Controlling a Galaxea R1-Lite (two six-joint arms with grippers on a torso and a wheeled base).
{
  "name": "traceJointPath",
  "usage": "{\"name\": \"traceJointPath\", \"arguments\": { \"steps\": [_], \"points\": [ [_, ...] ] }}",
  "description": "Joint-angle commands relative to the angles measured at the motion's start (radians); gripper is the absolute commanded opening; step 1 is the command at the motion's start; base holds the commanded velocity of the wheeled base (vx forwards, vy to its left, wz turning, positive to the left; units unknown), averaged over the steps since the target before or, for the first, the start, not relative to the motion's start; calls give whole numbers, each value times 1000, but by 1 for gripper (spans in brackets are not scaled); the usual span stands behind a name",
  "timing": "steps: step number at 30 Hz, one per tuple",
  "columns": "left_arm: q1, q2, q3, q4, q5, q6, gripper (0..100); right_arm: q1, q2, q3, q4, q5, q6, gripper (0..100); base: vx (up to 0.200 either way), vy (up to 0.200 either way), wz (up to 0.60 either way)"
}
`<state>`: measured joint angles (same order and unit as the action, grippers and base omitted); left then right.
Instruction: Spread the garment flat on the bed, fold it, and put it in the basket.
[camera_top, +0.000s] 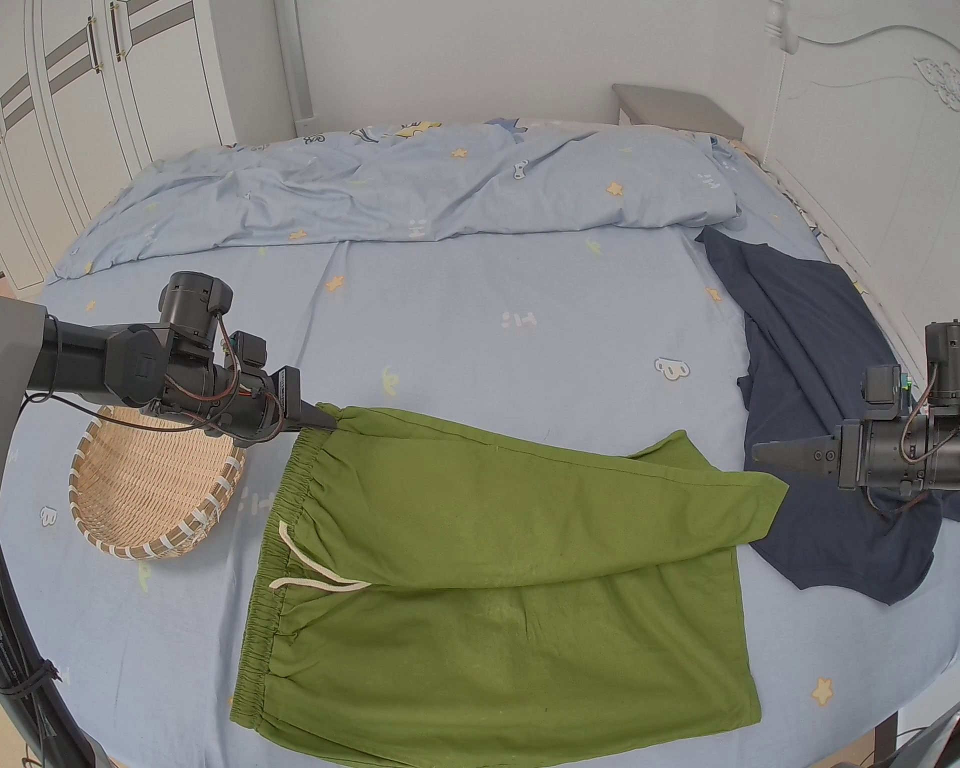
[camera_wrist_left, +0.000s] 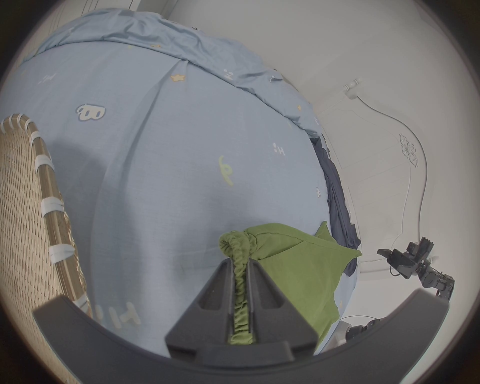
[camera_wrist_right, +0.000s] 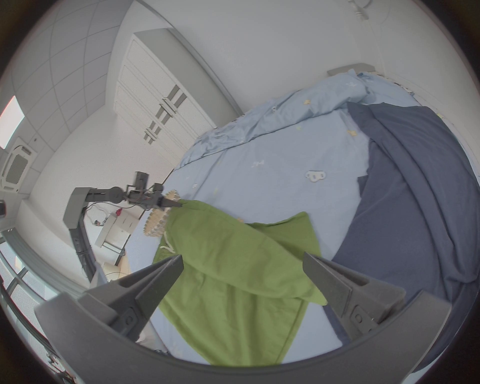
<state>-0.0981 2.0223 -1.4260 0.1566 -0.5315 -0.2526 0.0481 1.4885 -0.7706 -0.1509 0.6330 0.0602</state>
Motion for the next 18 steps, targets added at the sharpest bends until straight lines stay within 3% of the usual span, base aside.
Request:
{"name": "traceJointPath", "arguments": {
  "steps": [1, 9, 18],
  "points": [
    [5, -4, -4, -2, 1, -1, 0, -77, 136, 25, -81, -13, -5, 100, 0, 0, 0],
    [5, 4, -8, -3, 1, -1, 0, -136, 156, 100, -161, -15, -10, 100, 0, 0, 0],
    [5, 7, -11, -3, 1, -1, 0, -111, 187, 136, -216, -15, -11, 100, 0, 0, 0]
  ]
}}
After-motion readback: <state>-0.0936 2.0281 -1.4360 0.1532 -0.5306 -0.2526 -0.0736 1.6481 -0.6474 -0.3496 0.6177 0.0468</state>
